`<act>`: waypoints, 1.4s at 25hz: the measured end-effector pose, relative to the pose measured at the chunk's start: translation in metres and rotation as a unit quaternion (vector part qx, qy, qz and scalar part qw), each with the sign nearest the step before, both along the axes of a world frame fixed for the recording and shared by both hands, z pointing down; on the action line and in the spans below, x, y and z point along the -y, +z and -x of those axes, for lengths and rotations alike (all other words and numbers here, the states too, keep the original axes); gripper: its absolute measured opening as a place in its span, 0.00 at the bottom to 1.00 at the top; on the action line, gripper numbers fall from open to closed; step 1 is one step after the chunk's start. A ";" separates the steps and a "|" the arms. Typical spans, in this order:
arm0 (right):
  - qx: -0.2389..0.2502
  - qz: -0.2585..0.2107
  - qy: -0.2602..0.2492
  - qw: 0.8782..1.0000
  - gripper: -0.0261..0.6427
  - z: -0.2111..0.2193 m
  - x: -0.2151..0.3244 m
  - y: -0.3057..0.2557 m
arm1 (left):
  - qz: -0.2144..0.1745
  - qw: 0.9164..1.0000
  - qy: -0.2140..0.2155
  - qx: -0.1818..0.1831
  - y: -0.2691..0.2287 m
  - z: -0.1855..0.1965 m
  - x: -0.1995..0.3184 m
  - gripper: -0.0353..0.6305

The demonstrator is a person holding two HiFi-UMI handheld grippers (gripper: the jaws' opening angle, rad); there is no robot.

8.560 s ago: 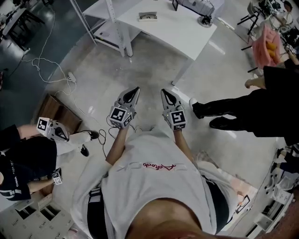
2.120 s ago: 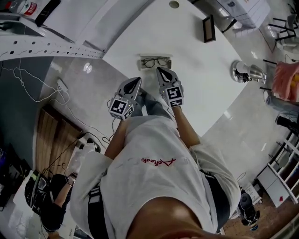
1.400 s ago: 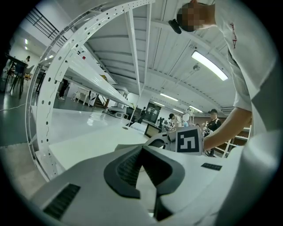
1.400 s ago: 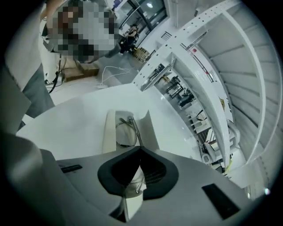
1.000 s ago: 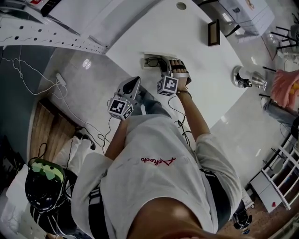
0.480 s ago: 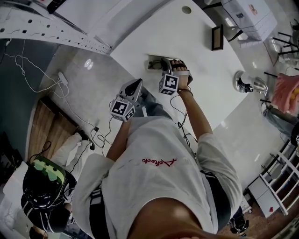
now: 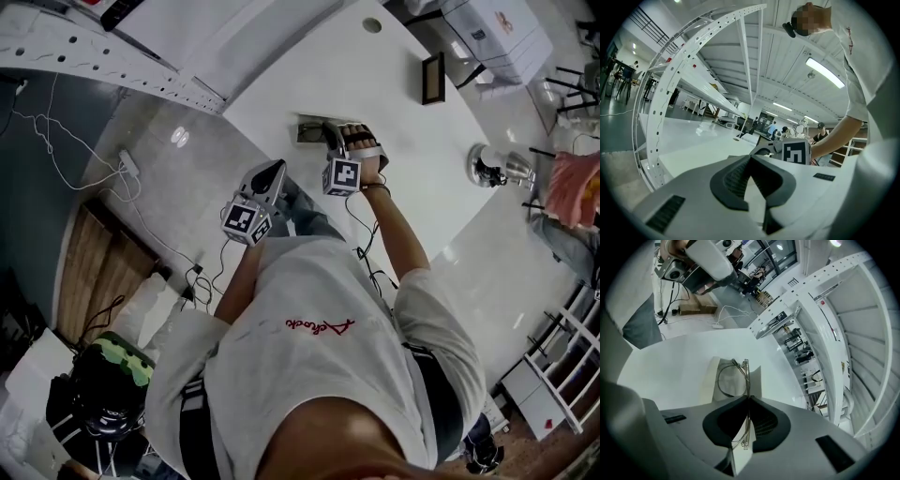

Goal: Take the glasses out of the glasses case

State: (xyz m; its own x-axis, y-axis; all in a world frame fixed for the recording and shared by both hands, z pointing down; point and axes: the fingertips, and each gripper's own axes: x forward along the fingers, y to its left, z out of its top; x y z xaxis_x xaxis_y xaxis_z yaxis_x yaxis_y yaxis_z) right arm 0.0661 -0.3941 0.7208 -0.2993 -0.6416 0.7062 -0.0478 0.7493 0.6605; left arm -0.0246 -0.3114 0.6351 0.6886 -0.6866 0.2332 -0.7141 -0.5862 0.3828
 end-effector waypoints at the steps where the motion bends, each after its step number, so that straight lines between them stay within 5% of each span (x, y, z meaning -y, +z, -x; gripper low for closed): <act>1: 0.003 -0.009 -0.001 1.000 0.09 0.001 0.000 -0.005 | -0.005 1.000 0.002 0.001 -0.002 -0.001 0.001 0.09; 7: 0.029 -0.024 0.013 0.999 0.09 -0.001 0.002 -0.032 | -0.029 0.999 0.014 0.002 -0.021 -0.012 0.011 0.09; 13: 0.180 -0.002 0.108 0.978 0.09 -0.010 0.008 -0.072 | -0.051 0.998 0.019 0.003 -0.039 -0.020 0.018 0.09; 16: 0.292 0.013 0.167 0.942 0.09 -0.013 0.016 -0.102 | -0.077 0.997 0.022 0.012 -0.053 -0.021 0.032 0.09; 18: 0.382 0.028 0.205 0.901 0.09 -0.018 0.021 -0.124 | -0.091 0.996 0.020 0.016 -0.062 -0.023 0.037 0.09; 22: 0.595 0.073 0.259 0.757 0.09 -0.040 0.026 -0.167 | -0.109 0.994 0.024 0.021 -0.076 -0.029 0.041 0.09; 24: 0.653 0.072 0.254 0.710 0.09 -0.049 0.025 -0.181 | -0.117 0.992 0.029 0.026 -0.083 -0.032 0.042 0.09; 28: 0.680 0.063 0.244 0.689 0.09 -0.058 0.004 -0.182 | -0.117 0.992 0.036 0.025 -0.087 -0.039 0.032 0.09; 35: 0.680 0.077 0.258 0.681 0.10 -0.056 -0.023 -0.169 | -0.115 0.992 0.043 0.026 -0.083 -0.041 0.017 0.09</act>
State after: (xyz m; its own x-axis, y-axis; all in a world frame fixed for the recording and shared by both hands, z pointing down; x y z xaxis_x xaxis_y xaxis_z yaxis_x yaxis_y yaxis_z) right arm 0.1218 -0.3710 0.5517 -0.5064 -0.8594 0.0711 -0.8213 0.4556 -0.3433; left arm 0.0169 -0.3284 0.5518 0.7389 -0.6642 0.1135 -0.6720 -0.7140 0.1962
